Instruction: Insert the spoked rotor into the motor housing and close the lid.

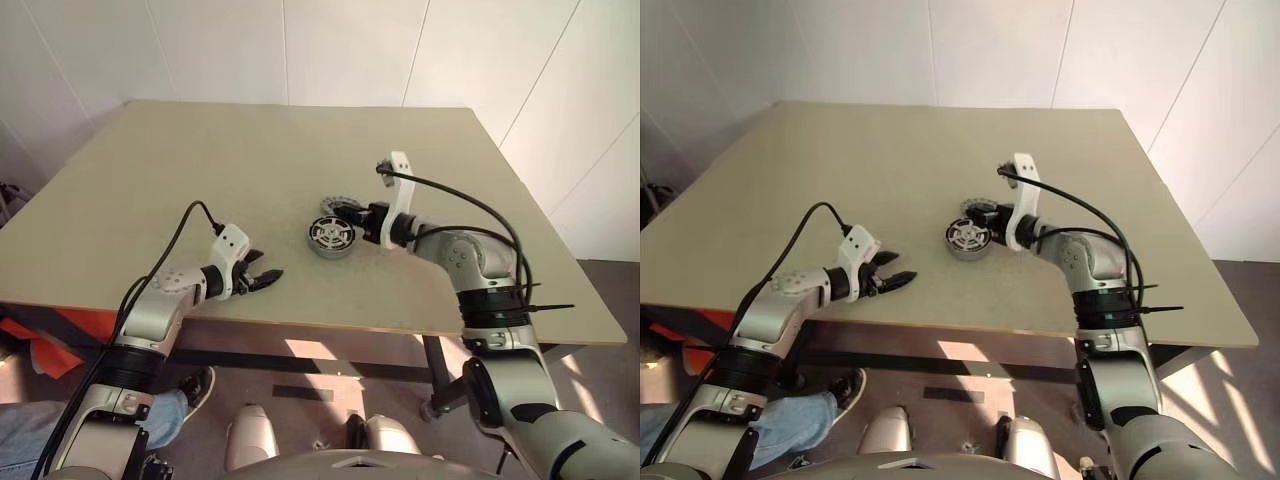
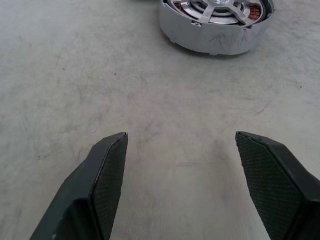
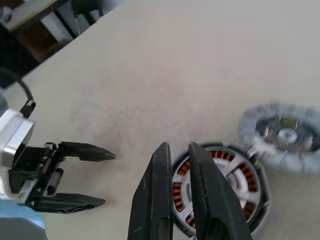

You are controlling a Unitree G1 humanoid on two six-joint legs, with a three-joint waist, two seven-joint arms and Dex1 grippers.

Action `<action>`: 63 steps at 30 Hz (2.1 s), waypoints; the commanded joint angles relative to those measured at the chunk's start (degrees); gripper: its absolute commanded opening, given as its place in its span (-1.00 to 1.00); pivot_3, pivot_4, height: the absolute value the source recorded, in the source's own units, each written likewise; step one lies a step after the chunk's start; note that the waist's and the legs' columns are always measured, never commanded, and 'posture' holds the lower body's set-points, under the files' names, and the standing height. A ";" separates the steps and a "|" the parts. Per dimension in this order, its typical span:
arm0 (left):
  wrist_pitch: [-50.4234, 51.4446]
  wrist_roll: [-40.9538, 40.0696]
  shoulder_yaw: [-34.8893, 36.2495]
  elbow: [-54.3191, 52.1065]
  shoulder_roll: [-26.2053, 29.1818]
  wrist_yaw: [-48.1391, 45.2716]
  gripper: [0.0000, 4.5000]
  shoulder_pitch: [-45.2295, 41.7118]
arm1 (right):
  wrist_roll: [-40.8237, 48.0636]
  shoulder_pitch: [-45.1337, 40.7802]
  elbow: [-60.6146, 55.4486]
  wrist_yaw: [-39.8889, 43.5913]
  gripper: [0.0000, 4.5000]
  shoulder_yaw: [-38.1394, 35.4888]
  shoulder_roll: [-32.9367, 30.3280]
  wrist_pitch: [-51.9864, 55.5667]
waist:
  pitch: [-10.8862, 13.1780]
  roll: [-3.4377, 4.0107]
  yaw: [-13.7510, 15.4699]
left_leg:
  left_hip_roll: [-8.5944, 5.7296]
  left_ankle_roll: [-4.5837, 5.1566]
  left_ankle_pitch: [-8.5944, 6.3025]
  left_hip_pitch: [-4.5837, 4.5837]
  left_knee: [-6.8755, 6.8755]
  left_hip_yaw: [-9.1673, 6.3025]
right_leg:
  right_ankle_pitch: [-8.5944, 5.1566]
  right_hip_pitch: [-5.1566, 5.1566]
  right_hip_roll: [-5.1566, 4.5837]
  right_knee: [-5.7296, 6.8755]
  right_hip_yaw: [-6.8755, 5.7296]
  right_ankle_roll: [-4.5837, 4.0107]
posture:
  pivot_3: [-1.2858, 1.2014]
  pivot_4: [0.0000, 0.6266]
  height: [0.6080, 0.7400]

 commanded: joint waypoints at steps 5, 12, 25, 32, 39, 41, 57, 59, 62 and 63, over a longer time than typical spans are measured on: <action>-2.03 0.54 -0.04 -0.17 -0.64 0.28 0.62 -2.30 | -17.81 -0.54 3.67 22.91 -0.31 16.13 -15.51 -29.82 | -0.01 -0.02 0.00 | -0.01 0.14 -0.08 -0.22 0.12 0.02 | 0.00 -0.11 -0.02 -0.09 0.00 0.00 | 0.03 -1.00 1.00; -1.20 0.28 -0.01 -1.99 -1.79 1.06 0.62 -2.11 | -26.22 -4.64 13.16 28.58 -0.02 20.49 -13.87 -42.18 | -0.01 -0.02 -0.59 | 0.01 0.39 -0.22 -0.21 0.29 0.02 | 0.01 -0.15 -0.02 0.12 0.01 -0.03 | 0.03 -1.00 1.00; -0.62 0.03 0.25 -4.34 -2.90 3.09 0.62 1.03 | -34.94 -10.26 27.49 31.94 -0.02 22.66 -8.31 -51.60 | -0.01 -0.02 -0.57 | 0.02 0.54 -0.30 -0.30 0.45 0.02 | 0.02 -0.16 -0.03 0.12 -0.01 -0.06 | 0.03 -1.00 1.00; -0.44 -0.09 0.98 -4.29 -2.36 3.51 0.62 1.45 | -36.19 -11.24 31.77 31.89 -0.02 22.06 -6.35 -52.84 | -0.01 -0.02 -0.61 | 0.02 0.54 -0.30 -0.30 0.46 0.02 | 0.02 -0.15 -0.03 0.13 -0.01 -0.06 | 0.03 -1.00 1.00; -0.01 -0.18 0.84 -4.89 -2.40 3.84 0.62 1.82 | -38.11 -13.47 37.46 29.58 -0.02 21.69 -4.33 -54.62 | -0.01 -0.02 -0.72 | 0.02 0.54 -0.30 -0.26 0.46 0.02 | 0.03 -0.15 -0.03 0.15 -0.01 -0.07 | 0.03 -1.00 1.00; 0.08 -0.18 0.87 -4.96 -2.41 3.93 0.62 1.97 | -38.49 -13.99 38.78 30.20 -0.02 22.10 -4.11 -55.27 | -0.01 -0.02 -0.77 | 0.02 0.54 -0.30 -0.24 0.46 0.02 | 0.04 -0.15 -0.03 0.16 0.00 -0.09 | 0.03 -1.00 1.00; -0.34 -0.14 1.01 -4.38 -3.72 5.32 0.62 2.24 | -51.95 -22.11 47.25 30.04 -0.02 29.72 -2.78 -68.47 | -0.01 -0.02 -1.00 | 0.04 0.54 -0.30 -0.19 0.48 0.02 | 0.10 -0.15 -0.01 0.20 -0.01 -0.18 | 0.03 -1.00 1.00; -0.36 -0.18 1.10 -4.52 -3.80 5.57 0.62 2.51 | -53.76 -23.23 48.37 29.35 -0.02 30.64 -2.28 -70.08 | -0.01 -0.02 -1.21 | 0.06 0.54 -0.30 -0.15 0.48 0.01 | 0.10 -0.15 0.00 0.23 -0.01 -0.18 | 0.03 -1.00 1.00; -0.43 -0.20 1.22 -4.67 -3.92 5.85 0.62 2.91 | -55.18 -24.58 49.41 28.99 -0.02 31.24 -1.54 -71.68 | -0.01 -0.02 -1.72 | 0.06 0.53 -0.30 -0.14 0.48 0.01 | 0.11 -0.15 0.01 0.23 -0.01 -0.19 | 0.03 -1.00 1.00; -0.43 -0.22 1.26 -4.75 -4.00 6.01 0.62 3.09 | -55.56 -25.11 49.61 28.89 -0.02 31.29 -1.20 -72.12 | -0.01 -0.02 -1.88 | 0.06 0.54 -0.30 -0.14 0.48 0.01 | 0.10 -0.15 0.01 0.23 -0.01 -0.19 | 0.03 -1.00 1.00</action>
